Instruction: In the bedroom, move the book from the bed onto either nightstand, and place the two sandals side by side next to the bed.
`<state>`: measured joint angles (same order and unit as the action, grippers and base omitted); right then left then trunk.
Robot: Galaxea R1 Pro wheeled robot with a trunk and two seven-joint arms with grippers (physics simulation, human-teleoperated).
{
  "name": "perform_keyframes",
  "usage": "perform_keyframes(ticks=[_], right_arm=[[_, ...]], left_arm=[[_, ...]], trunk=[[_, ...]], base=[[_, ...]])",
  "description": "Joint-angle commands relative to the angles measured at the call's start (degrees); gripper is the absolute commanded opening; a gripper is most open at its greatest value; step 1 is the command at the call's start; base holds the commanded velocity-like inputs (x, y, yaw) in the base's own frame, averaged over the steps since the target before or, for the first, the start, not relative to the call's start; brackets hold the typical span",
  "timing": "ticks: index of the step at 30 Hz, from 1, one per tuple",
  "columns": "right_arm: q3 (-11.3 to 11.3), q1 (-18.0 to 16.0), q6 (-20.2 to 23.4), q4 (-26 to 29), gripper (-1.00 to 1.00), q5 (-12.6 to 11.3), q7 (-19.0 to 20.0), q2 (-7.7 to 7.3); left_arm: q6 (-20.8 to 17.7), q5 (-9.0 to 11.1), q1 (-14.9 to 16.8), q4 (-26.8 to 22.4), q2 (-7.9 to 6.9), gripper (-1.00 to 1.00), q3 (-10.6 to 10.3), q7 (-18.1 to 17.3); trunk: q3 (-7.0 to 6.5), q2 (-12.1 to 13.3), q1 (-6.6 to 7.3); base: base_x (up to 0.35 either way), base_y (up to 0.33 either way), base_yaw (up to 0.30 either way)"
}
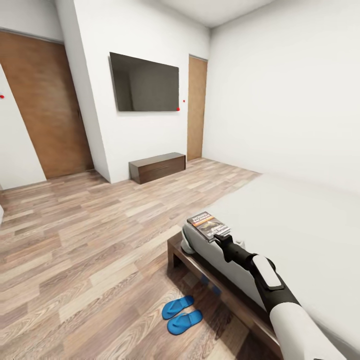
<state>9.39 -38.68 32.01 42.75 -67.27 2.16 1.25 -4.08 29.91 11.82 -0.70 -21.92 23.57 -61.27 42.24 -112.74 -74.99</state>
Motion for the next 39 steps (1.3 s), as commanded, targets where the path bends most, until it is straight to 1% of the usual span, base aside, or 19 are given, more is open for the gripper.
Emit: perform_keyframes(ticks=[1,4,5,8,14,21,27,29,30,33,35,39], right_arm=[[0.35,-0.03,0.42,0.03,-1.00,0.03,0.13,0.09],[0.36,-0.01,0.42,0.03,-1.00,0.03,0.13,0.09],[0.36,-0.02,0.42,0.02,-1.00,0.03,0.13,0.10],[0.38,-0.03,0.42,0.01,-1.00,0.03,0.13,0.12],[0.43,-0.05,0.42,-0.02,-1.00,0.07,0.08,0.11],[0.45,0.00,0.42,-0.03,-1.00,0.13,0.05,0.07],[0.45,0.00,0.42,-0.04,-1.00,0.12,0.04,0.11],[0.45,-0.01,0.42,-0.04,-1.00,0.12,0.06,0.12],[0.45,-0.02,0.42,-0.04,-1.00,0.12,0.08,0.13],[0.45,-0.03,0.42,-0.04,-1.00,0.12,0.10,0.14],[0.45,-0.01,0.42,-0.04,-1.00,0.12,0.11,0.15],[0.45,-0.04,0.42,-0.04,-1.00,0.12,0.12,0.15]], left_arm=[[-0.42,0.87,-0.03,0.03,0.12,1.00,0.04,-0.33],[-0.38,2.23,-0.16,0.01,0.49,1.00,0.01,-0.85],[-0.35,2.75,-0.25,0.01,0.85,1.00,0.00,-1.14],[-0.27,3.20,-0.32,0.00,1.42,1.00,0.02,-1.39],[0.10,3.59,-0.38,0.00,2.31,1.00,0.02,-1.65],[0.83,3.69,-0.48,-0.01,2.58,1.00,0.01,-2.53],[2.24,3.37,-0.93,-0.07,2.69,1.00,-0.11,-3.76],[3.55,3.08,-1.04,-0.08,2.76,1.00,-0.17,-3.92],[5.90,2.62,-1.13,-0.09,2.91,1.00,-0.21,-4.11],[10.11,1.91,-1.20,-0.09,3.25,1.00,-0.23,-5.05],[12.27,1.59,-1.23,-0.07,3.44,1.00,-0.24,-6.43],[14.85,1.19,-1.25,-0.06,3.66,1.00,-0.26,-10.34]], trunk=[[0.06,-0.03,0.01],[0.06,-0.03,0.01],[0.06,-0.03,0.01],[0.06,-0.03,0.01],[0.06,-0.03,0.01],[0.06,-0.03,0.01],[0.06,-0.03,0.01],[0.06,-0.03,0.01],[0.06,-0.03,0.01],[0.06,-0.03,0.01],[0.06,-0.03,0.01],[0.06,-0.03,0.01]], base=[[0.000,0.000,0.150],[0.000,0.000,0.149],[0.000,0.000,0.149],[0.000,0.000,0.149],[0.000,0.000,0.148],[0.000,0.000,0.148],[0.000,0.000,0.144],[0.000,0.000,0.141],[0.000,0.000,0.140],[0.000,0.000,0.140],[0.000,0.000,0.139],[0.000,0.000,0.139]])
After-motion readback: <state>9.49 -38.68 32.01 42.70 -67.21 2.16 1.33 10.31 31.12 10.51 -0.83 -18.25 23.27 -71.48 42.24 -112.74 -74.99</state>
